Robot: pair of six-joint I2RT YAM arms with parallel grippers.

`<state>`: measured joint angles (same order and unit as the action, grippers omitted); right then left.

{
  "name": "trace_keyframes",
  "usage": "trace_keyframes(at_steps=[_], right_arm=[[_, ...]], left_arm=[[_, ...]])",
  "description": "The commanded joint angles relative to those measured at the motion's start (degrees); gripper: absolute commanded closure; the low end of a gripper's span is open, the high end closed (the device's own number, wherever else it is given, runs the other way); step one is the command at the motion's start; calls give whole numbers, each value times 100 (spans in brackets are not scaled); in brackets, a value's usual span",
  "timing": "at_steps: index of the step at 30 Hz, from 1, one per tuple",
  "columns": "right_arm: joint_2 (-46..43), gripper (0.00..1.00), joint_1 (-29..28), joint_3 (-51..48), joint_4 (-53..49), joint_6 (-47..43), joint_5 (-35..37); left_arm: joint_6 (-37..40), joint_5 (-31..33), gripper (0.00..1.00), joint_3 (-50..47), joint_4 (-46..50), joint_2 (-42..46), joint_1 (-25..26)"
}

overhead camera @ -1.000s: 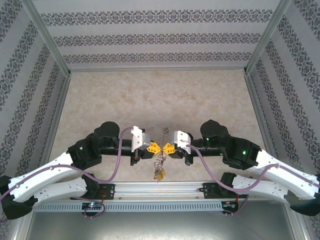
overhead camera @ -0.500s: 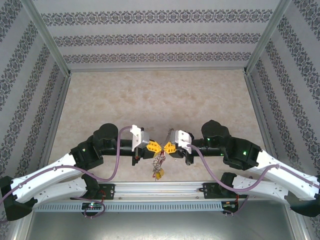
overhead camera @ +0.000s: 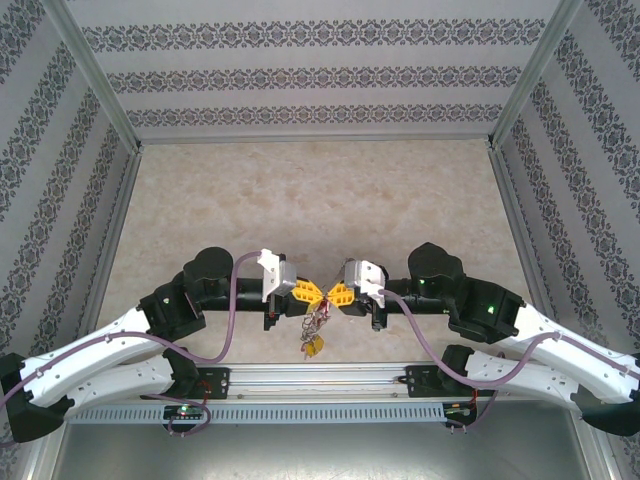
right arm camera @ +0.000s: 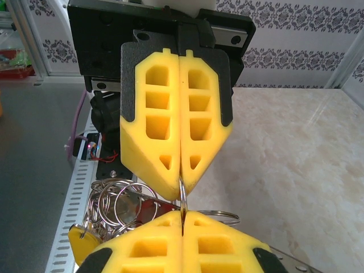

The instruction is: Put the keys on the keyring

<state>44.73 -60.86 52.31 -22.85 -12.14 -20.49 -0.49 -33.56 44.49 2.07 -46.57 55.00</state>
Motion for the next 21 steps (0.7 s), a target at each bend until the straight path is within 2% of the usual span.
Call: trace_keyframes(at_steps=[1, 9, 15, 21], right_arm=[[103, 90, -40, -116, 79, 45, -195], [-241, 88, -39, -436, 417, 299, -90], [-156, 87, -38, -405, 378, 291, -113], [-411, 74, -36, -558, 529, 369, -31]], left_arm=[[-12, 87, 100, 47, -1003, 138, -34], [5, 62, 100, 41, -1033, 92, -42], [3, 65, 100, 40, -1065, 100, -42], [39, 94, 100, 30, -1009, 147, -68]])
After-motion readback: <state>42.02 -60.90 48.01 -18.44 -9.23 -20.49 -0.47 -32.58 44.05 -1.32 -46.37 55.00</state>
